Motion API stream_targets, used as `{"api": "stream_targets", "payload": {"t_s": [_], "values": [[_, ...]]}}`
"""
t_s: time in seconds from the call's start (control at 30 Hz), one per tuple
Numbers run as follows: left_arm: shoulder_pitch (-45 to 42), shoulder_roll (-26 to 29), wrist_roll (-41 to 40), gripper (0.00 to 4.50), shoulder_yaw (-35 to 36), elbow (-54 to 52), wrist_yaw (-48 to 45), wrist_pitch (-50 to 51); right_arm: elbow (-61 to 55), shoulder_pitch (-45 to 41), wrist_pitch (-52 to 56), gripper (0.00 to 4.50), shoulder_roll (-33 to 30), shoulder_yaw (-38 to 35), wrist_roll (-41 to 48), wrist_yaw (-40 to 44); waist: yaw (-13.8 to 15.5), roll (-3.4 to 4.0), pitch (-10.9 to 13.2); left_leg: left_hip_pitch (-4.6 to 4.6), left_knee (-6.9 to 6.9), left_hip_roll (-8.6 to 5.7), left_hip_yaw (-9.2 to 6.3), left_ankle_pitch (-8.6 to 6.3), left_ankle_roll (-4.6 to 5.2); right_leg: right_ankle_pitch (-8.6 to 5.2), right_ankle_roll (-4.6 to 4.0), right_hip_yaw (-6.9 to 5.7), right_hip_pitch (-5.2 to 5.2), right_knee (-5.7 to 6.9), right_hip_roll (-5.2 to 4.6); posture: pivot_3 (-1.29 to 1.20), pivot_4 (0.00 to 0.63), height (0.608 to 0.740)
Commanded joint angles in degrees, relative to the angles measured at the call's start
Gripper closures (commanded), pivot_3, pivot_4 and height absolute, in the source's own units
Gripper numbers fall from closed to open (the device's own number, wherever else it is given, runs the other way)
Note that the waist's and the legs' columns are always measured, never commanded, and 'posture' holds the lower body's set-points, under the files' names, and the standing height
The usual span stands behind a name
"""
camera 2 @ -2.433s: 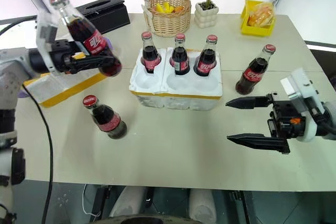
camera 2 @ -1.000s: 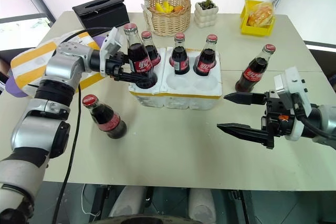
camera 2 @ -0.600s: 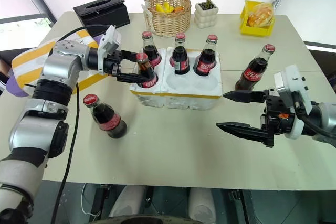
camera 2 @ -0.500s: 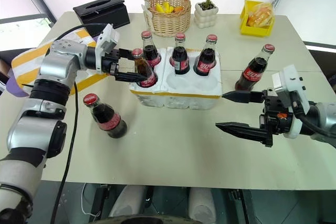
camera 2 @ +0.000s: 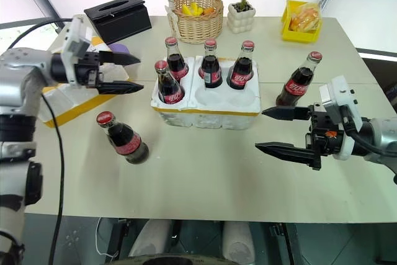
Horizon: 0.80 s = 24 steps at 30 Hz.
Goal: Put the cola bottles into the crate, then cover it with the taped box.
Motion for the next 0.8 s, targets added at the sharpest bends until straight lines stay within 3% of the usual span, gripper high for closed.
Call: {"api": "stream_targets", "payload": {"t_s": [0.03, 0.23, 0.43, 0.6, 0.8], "values": [[6.0, 4.5, -5.0, 0.05, 6.5, -10.5, 2.3, 5.4, 0.8, -1.4, -1.3, 0.0, -1.0, 0.3, -0.5, 1.6, -0.5, 0.0, 0.0, 0.0, -0.01, 0.02, 0.0, 0.0, 0.0, 0.0, 0.0, 0.0, 0.0, -0.01, 0.01, 0.0, 0.15, 0.74], [26.6, 10.7, -11.7, 0.05, 20.6, -26.3, 5.4, 13.8, 3.6, -2.3, -2.1, 0.0, -2.1, 0.8, -2.1, 4.2, -0.6, 0.01, 0.0, 0.04, -0.15, 0.07, 0.03, 0.0, 0.0, -0.02, -0.07, 0.04, -0.03, -0.04, 0.01, 0.0, 0.15, 0.74], [45.9, 9.7, -14.5, 0.05, 34.5, -38.2, 8.4, 16.7, 6.6, -3.7, -3.8, 0.0, -2.6, 2.0, -4.5, 6.1, -0.3, 0.02, 0.0, 0.1, -0.23, 0.11, 0.08, -0.01, -0.02, -0.11, -0.35, 0.11, -0.04, -0.12, 0.01, 0.0, 0.15, 0.74], [49.4, 8.8, -16.2, 0.05, 37.4, -40.7, 12.6, 16.2, 9.2, -6.0, -5.1, 0.0, -2.6, 4.1, -6.3, 7.2, 0.4, 0.03, 0.0, 0.08, -0.2, 0.15, 0.23, -0.02, -0.05, -0.05, -0.47, 0.1, -0.03, -0.18, -0.03, 0.0, 0.15, 0.74], [51.4, 6.6, -19.2, 0.05, 34.8, -45.0, 16.6, 15.9, 10.0, -8.8, -5.2, 0.0, -2.2, 5.8, -7.2, 7.6, 0.6, 0.07, 0.0, 0.09, -0.21, 0.21, 0.33, -0.01, -0.04, 0.04, -0.62, 0.1, -0.07, -0.21, -0.01, 0.0, 0.15, 0.74]]}}
